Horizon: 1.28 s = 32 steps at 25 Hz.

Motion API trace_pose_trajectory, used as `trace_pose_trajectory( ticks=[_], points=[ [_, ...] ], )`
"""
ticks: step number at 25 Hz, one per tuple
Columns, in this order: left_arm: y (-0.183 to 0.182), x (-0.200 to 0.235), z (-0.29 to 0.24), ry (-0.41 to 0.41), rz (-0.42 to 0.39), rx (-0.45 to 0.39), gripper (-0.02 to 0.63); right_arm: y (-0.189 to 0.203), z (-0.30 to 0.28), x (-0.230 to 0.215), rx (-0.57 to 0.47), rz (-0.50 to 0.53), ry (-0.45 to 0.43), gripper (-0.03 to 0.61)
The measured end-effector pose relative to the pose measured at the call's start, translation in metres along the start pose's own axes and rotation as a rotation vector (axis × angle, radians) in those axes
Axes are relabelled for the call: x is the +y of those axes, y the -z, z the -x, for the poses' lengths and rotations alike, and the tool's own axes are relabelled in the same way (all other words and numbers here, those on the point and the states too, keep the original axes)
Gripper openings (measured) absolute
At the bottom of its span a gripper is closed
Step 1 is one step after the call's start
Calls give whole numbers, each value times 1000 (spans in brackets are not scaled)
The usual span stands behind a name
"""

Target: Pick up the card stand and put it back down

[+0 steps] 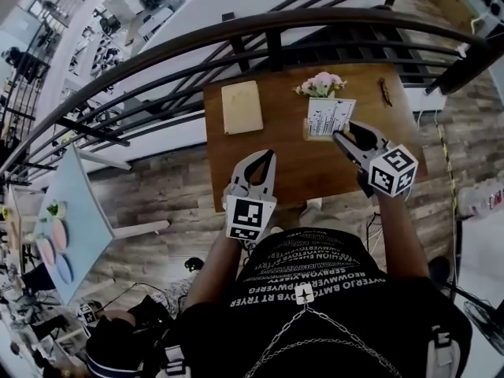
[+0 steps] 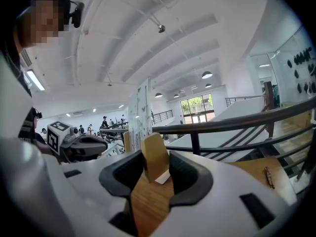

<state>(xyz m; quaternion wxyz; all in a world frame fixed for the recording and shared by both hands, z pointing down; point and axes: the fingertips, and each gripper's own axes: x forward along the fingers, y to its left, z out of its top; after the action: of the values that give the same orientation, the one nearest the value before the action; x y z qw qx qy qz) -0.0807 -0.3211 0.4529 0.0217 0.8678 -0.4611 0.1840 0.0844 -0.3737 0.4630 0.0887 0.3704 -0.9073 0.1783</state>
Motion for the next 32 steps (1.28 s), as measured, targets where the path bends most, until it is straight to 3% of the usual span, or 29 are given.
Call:
trace_pose_trajectory(
  ticks=[15,21,27,32],
  points=[
    [13,14,-42,-23,22,113,29,91,-61,-63,76,-120,-28,171],
    [19,13,-59,-52,37,159,29,137,-81,-97,121,-168,10,170],
    [29,23,-60,-95,123,166,29,197,-110,-110,237,-155,-18,170],
    [32,20,-63,-120,127,174,29,232,-125,-116,294,-120,-30,169]
  ],
)
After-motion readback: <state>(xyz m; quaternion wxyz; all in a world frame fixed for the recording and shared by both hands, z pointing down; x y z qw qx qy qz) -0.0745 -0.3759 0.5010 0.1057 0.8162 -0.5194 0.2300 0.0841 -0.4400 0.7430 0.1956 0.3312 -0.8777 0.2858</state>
